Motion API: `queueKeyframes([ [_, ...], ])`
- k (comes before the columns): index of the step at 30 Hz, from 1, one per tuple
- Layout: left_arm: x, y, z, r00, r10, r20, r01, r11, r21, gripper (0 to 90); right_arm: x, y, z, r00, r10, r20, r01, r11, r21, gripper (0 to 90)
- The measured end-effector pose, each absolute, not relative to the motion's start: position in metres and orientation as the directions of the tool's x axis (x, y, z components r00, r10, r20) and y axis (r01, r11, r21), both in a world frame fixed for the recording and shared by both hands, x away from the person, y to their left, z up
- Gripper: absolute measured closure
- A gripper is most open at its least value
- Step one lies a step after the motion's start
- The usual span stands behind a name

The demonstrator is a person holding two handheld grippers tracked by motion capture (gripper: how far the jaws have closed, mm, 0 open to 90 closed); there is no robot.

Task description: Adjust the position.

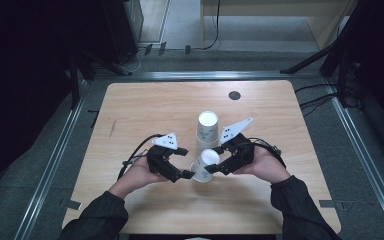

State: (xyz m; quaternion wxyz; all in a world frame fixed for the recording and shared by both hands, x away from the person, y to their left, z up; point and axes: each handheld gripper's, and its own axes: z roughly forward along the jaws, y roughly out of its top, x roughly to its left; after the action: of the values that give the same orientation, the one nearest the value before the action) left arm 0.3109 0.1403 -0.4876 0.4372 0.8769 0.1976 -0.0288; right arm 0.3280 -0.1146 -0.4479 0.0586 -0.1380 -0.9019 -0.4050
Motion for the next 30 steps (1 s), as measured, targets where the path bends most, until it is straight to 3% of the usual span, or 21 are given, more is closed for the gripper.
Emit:
queueKeyframes([
  [16,0.304,0.123,-0.493,0.943,0.268,-0.199,0.32,-0.549,0.773,11.9,0.327,-0.111,-0.446,-0.946,0.174,0.272,0.322,0.557,0.766,36.0],
  [20,0.302,0.123,-0.491,0.95,0.261,-0.17,0.291,-0.546,0.786,15.6,0.327,-0.11,-0.447,-0.943,0.168,0.288,0.332,0.547,0.768,36.0],
  [23,0.301,0.125,-0.488,0.955,0.249,-0.159,0.272,-0.532,0.802,24.3,0.327,-0.11,-0.448,-0.941,0.168,0.293,0.336,0.543,0.77,36.0],
  [30,0.3,0.126,-0.487,0.96,0.242,-0.143,0.256,-0.54,0.802,28.5,0.327,-0.111,-0.448,-0.937,0.17,0.305,0.347,0.539,0.768,35.7],
])
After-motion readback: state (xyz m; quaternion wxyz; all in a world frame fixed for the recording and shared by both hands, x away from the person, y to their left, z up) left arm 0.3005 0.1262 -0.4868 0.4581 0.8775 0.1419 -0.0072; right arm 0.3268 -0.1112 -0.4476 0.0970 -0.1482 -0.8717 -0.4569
